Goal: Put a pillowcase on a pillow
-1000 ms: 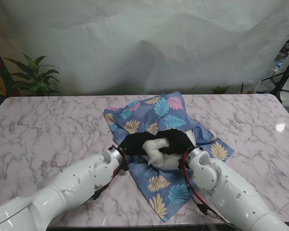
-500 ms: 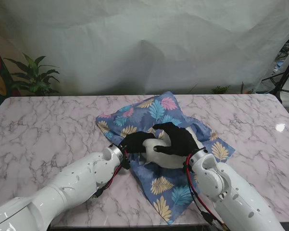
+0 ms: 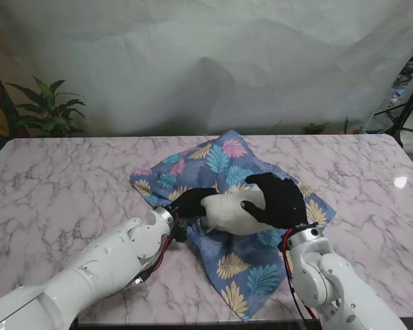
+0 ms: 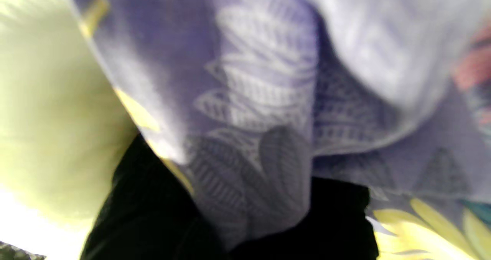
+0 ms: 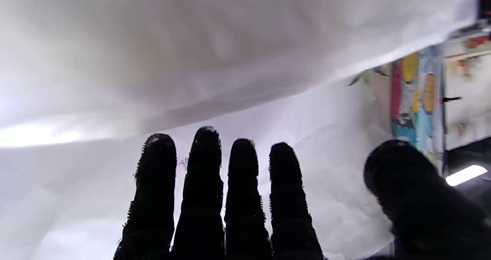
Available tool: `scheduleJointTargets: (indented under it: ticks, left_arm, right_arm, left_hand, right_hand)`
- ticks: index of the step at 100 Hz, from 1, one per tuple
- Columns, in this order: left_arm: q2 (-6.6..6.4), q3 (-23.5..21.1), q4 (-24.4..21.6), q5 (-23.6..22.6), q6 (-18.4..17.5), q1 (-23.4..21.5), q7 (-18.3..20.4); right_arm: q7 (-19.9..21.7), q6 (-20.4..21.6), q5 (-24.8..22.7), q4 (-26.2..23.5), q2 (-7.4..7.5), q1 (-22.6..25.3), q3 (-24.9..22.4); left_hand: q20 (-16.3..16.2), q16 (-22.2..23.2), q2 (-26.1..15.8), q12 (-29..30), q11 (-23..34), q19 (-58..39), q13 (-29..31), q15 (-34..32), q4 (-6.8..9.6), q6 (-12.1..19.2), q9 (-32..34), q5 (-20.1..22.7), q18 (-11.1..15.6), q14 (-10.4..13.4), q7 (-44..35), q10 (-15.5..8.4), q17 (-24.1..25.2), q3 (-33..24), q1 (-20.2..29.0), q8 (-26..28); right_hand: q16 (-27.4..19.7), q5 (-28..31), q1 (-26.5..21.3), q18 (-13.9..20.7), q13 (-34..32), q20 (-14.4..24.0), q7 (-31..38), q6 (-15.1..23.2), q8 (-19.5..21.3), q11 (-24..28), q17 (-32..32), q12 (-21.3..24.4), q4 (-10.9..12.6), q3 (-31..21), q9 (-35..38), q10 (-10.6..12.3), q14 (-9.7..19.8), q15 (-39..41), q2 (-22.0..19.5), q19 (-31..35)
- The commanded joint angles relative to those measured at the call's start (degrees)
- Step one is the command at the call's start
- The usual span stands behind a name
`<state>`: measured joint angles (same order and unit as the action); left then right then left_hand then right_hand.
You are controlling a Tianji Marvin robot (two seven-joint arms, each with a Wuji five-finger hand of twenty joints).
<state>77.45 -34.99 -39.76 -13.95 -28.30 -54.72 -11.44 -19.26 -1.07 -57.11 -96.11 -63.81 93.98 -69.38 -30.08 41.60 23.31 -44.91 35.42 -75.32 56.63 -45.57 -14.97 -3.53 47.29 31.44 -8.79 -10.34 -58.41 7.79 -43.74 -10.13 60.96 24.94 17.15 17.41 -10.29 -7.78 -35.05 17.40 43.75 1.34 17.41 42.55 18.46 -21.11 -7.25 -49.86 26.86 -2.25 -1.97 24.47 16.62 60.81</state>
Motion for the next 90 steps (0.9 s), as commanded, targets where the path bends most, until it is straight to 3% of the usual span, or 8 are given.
scheduleJointTargets:
  ticks: [1, 14, 19, 34, 48, 56, 68, 90]
  left_arm:
    - [-0.08, -0.08, 1.00, 1.93, 1.69, -1.82, 3.06]
    - [-0.26, -1.80, -0.51, 6.16, 3.79, -2.78, 6.36]
    - [-0.44, -2.36, -1.43, 7.56, 4.85, -3.19, 7.53]
    - [-0.95, -3.86, -3.88, 12.00, 7.65, -4.16, 11.38]
    - [-1.45, -4.44, -5.60, 13.64, 9.76, -4.58, 13.27]
    - [-1.75, -4.38, -6.06, 13.51, 10.27, -4.54, 13.85]
    - [-2.24, -4.41, -7.20, 13.34, 11.59, -4.74, 14.50]
    - [-2.42, -4.58, -8.88, 13.21, 15.85, -4.93, 14.65]
  right_arm:
    - [-1.20, -3.06, -1.10, -1.64, 0.26, 3.36, -0.67]
    - [-1.52, -10.57, -4.48, -4.61, 0.31, 7.08, -1.57]
    - [-0.17, -12.60, -5.32, -5.50, 0.45, 8.18, -1.89]
    - [5.61, -13.09, -6.61, -6.90, 1.18, 10.31, -3.07]
    - [2.50, -19.80, -11.30, -5.72, 1.21, 10.23, -1.10]
    - [-3.25, -22.96, -12.52, -5.25, 0.70, 10.39, -0.50]
    - [-5.23, -23.32, -15.43, -8.02, 0.75, 12.14, -1.25]
    - [-4.25, -14.47, -9.49, -12.00, 0.40, 13.53, -0.24]
  left_hand:
    - [1.09, 1.17, -9.99, -0.67, 7.32, 1.34, 12.98, -6.60, 3.86, 3.49, 6.46, 1.52, 3.80, 11.48, -11.87, -2.81, -0.65, -13.34, 12.92, 4.79]
    - [1.21, 1.16, -9.88, -0.52, 7.70, 1.67, 13.15, -6.00, 4.05, 3.00, 6.59, 1.56, 3.18, 10.83, -12.01, -2.49, -0.58, -13.60, 13.01, 4.91]
    - [1.20, 1.21, -9.75, -0.54, 7.90, 1.62, 13.34, -6.03, 4.06, 2.99, 6.76, 1.59, 3.08, 10.87, -12.08, -2.57, -0.70, -13.63, 12.98, 4.99]
    - [1.25, 1.30, -9.42, -0.38, 8.14, 1.63, 13.41, -5.87, 4.30, 2.41, 6.93, 1.83, 2.49, 10.14, -12.05, -2.13, -0.55, -14.19, 12.87, 5.18]
    - [1.34, 1.26, -9.15, -0.40, 8.37, 1.58, 13.52, -5.70, 4.46, 2.06, 7.03, 1.94, 2.02, 9.71, -11.94, -1.71, -0.43, -14.86, 12.65, 5.38]
    - [1.37, 1.25, -9.04, -0.40, 8.46, 1.51, 13.45, -5.63, 4.49, 1.96, 7.11, 1.95, 1.97, 9.67, -11.87, -1.68, -0.41, -15.15, 12.47, 5.48]
    - [1.52, 1.05, -8.81, -0.38, 8.57, 1.53, 13.59, -5.32, 4.51, 1.78, 7.30, 2.15, 1.69, 9.26, -11.81, -1.49, -0.36, -15.74, 12.15, 5.63]
    - [2.15, 0.77, -7.69, -0.18, 9.13, 0.51, 14.10, -5.71, 4.23, 1.19, 7.81, 2.28, 1.00, 8.82, -11.39, -0.83, -0.78, -18.75, 10.63, 6.04]
  right_hand:
    - [2.11, 3.56, -2.78, 2.23, -5.25, 1.95, 4.27, 1.83, 3.42, 3.16, 3.47, -2.32, 1.60, -3.68, 4.11, 1.50, 1.56, 4.19, 1.75, 3.61]
    - [5.88, 9.00, -5.26, 1.53, -15.10, 3.71, 11.55, 4.50, 8.21, 7.09, 11.14, -6.36, 1.00, -6.22, 11.87, 2.51, 1.71, 7.84, 3.24, 7.85]
    - [7.99, 10.17, -6.34, 1.41, -17.24, 4.94, 14.98, 6.09, 4.47, 7.59, 12.57, -7.89, -1.95, -5.61, 14.13, 2.92, 1.74, 8.68, 4.28, 8.59]
    - [10.88, 15.78, -6.70, 0.51, -23.49, 7.22, 20.02, 11.20, 1.91, 7.86, 16.93, -9.40, -3.98, -3.47, 21.59, 4.27, 1.91, 11.19, 5.04, 10.59]
    - [11.27, 15.49, -5.09, -0.03, -24.83, 7.63, 19.01, 10.01, 1.89, 7.44, 18.76, -10.07, -2.91, -3.15, 21.32, 3.60, 1.91, 10.01, 4.40, 10.58]
    - [10.84, 12.77, -2.88, -0.54, -21.53, 7.80, 12.37, 6.44, 7.19, 6.69, 16.77, -10.43, 1.86, -2.57, 16.31, 2.23, 0.96, 6.95, 2.24, 8.67]
    - [7.58, 6.90, -2.36, -2.01, -13.28, 6.94, 4.15, 3.40, 5.94, 1.52, 10.13, -7.00, 2.19, -0.95, 7.95, 1.27, -0.67, 1.86, 1.80, 4.98]
    - [6.38, 14.26, -2.99, 0.29, -17.57, 6.27, 3.79, 5.01, 3.89, -0.68, 12.50, -3.77, 1.97, -1.22, 15.58, 2.51, 1.15, 2.34, 1.62, 5.71]
